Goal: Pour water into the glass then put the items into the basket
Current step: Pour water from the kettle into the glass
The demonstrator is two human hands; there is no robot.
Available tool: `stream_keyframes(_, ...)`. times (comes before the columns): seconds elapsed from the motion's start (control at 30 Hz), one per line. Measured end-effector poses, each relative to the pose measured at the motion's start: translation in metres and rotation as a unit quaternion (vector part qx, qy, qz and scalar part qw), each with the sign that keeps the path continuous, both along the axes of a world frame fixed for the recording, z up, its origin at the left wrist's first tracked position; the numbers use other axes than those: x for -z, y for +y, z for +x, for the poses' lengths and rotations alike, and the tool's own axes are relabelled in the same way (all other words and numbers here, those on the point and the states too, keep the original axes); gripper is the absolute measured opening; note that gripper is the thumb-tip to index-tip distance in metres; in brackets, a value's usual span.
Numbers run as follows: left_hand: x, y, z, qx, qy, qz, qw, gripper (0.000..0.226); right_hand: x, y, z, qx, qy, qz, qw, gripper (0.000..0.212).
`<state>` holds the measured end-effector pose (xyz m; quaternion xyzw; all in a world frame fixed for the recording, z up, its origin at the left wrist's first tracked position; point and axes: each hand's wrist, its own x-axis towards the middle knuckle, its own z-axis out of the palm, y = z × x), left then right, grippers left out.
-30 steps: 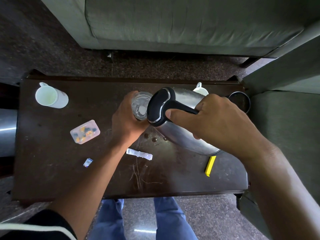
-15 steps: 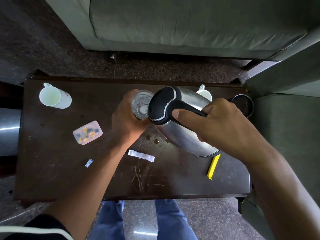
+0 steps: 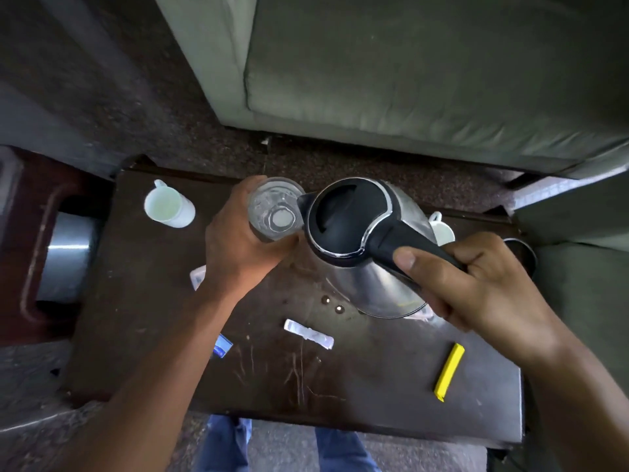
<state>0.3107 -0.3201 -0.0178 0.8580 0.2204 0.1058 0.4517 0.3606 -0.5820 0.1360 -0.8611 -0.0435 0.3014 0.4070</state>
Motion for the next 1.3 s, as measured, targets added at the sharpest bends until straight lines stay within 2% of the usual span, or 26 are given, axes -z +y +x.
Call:
stream_keyframes(0.13,-0.012,0.023,-0.007,-0.010,-0.021,-0.015,1.000,0.089,0.004,0.012,-0.008,0.010,-0.024,0.057,0.998,0.090)
stream_keyframes(0.2,-0.013,0.032,-0.010,-0.008,-0.017,-0.013,1.000,0.090,0.006,0.019,-0.012,0.029,-0.021,0.090,0.995,0.094)
stream_keyframes(0.37,-0.003,0.041,-0.018,-0.002,-0.003,-0.018,1.000,0.089,0.019,0.027,-0.024,0.063,-0.029,0.158,0.985,0.089)
stream_keyframes(0.53,0.019,0.029,-0.023,0.001,0.001,-0.027,1.000,0.086,0.028,0.029,-0.030,0.090,-0.055,0.220,0.970,0.073)
stream_keyframes(0.97,0.086,-0.020,-0.020,0.012,0.029,-0.023,0.999,0.089,0.041,0.016,-0.013,0.154,-0.099,0.235,0.955,0.071)
stream_keyframes(1.3,0.104,-0.044,-0.011,0.037,0.055,-0.018,0.998,0.090,0.046,0.004,-0.002,0.186,-0.097,0.253,0.944,0.072)
